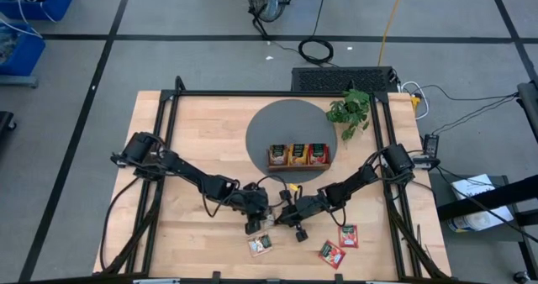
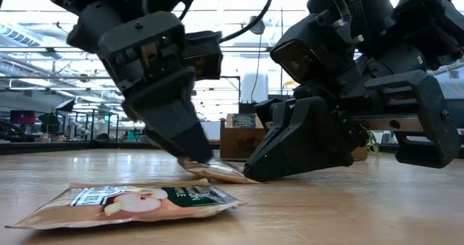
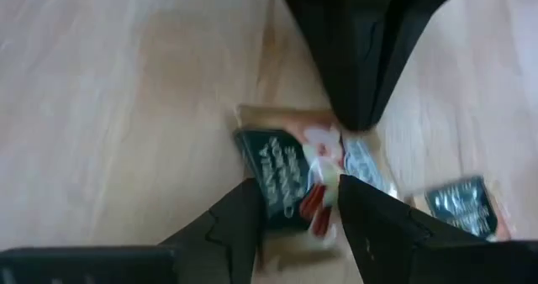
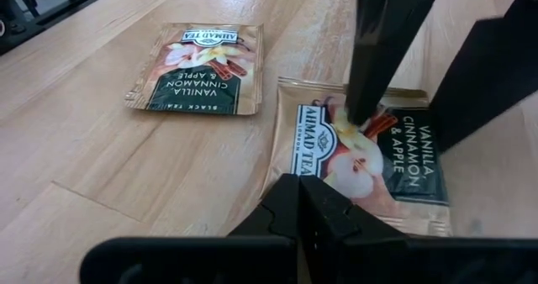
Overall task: Pick & Place Tea
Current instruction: Put the brown tea bag into the left section of the wooden organizer
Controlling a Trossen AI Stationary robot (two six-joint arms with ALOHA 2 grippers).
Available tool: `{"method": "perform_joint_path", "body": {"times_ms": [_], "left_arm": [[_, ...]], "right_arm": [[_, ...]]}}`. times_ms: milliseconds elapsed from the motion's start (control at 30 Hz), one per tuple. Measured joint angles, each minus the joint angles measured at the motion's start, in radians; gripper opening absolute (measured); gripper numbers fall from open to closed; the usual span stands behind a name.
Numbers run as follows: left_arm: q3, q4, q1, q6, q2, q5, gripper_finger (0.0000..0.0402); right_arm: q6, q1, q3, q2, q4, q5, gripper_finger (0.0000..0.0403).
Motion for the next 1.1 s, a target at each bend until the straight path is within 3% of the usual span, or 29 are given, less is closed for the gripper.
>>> {"method": "perform_joint_path", "body": {"times_ms": [300,600,833,1100], "left_arm": [[0.009,-0.026,0.01,0.076,-0.012,0.019,0.0145],[0.007,-0.005,0.012,0.166,-0.019,0.019,0.0011],[0.007,-0.02,-0.008,0.237,-0.092,-0.043,0.0011],[0.009,-0.124,-0.062,0.287,-0.226,-0.22,0.0005]], "right_arm": [[0.0,0.0,-0.001,0.0,-0.003,0.004,0.0],[-0.006,0.002,-0.002,0.0,-0.011,0.046,0.0],[-0.026,0.002,-0.002,-0.01,-0.003,0.0,0.0019],[-0.002,0.03,-0.019,-0.109,-0.026,-0.003,0.0054]]}}
